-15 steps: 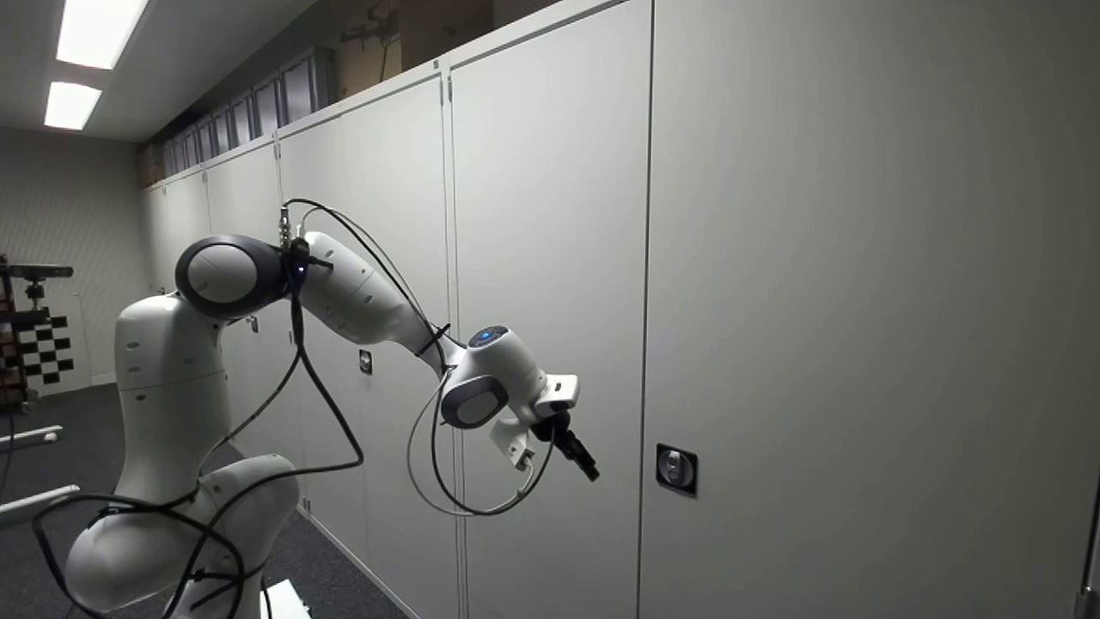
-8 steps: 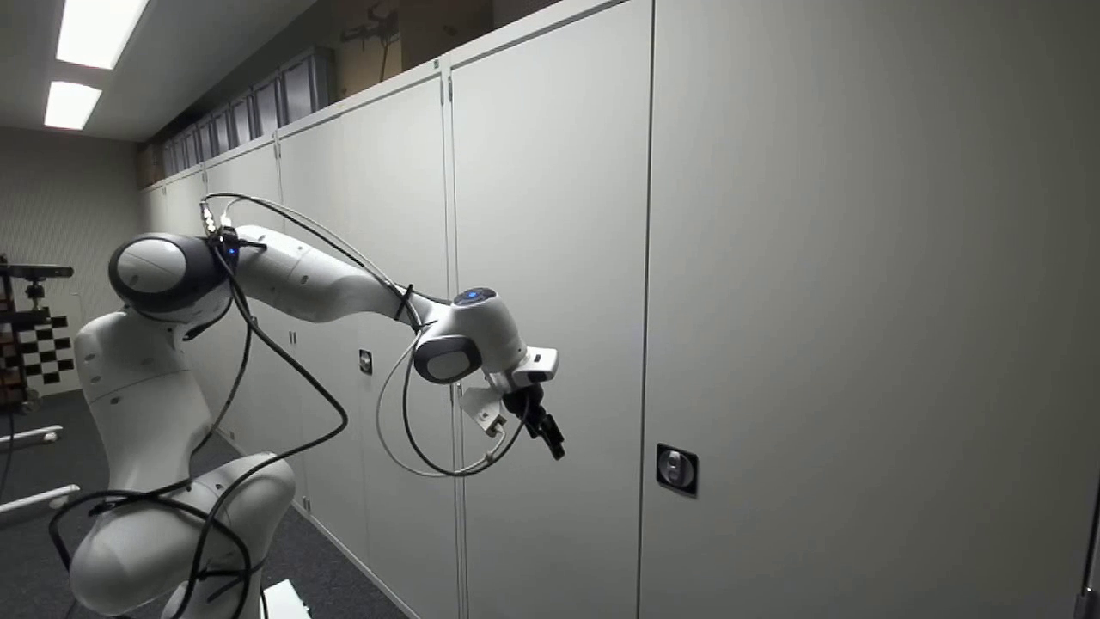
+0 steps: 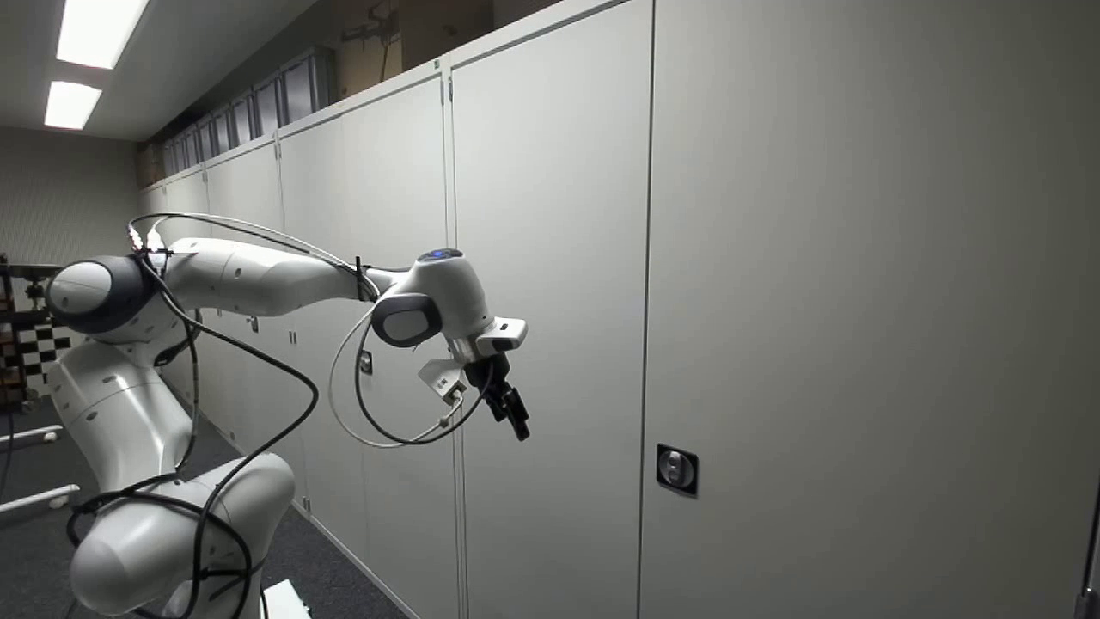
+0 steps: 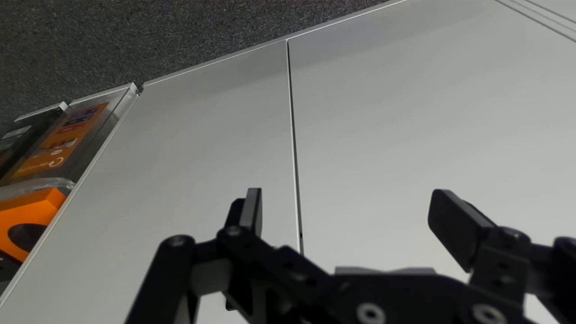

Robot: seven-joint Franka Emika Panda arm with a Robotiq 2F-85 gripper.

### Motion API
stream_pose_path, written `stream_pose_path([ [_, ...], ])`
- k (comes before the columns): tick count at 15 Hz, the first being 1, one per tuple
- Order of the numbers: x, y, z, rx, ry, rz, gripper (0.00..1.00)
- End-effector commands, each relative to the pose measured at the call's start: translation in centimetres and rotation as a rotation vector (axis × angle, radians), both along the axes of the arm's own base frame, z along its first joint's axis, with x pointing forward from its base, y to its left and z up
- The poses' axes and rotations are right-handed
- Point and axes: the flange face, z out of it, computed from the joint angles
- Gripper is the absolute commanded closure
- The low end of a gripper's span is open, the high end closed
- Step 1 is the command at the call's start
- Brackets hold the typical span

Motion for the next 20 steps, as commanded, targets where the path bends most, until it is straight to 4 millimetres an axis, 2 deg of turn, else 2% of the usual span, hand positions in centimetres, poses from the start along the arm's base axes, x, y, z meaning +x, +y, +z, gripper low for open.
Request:
stream_pose_path([
  [1, -3.3, 0.2, 1.3, -0.019, -0.005, 0.032, 0.00],
  [5, -5.1, 0.1, 1.9, -0.027, -0.003, 0.046, 0.00],
  [8, -5.7, -0.3, 2.1, -0.029, -0.015, 0.039, 0.00],
  [11, -5.8, -0.6, 2.3, -0.025, -0.023, 0.029, 0.00],
  [12, -4.8, -0.3, 2.0, -0.032, -0.006, 0.016, 0.00],
  [20, -4.9, -0.3, 2.1, -0.031, -0.008, 0.014, 0.00],
])
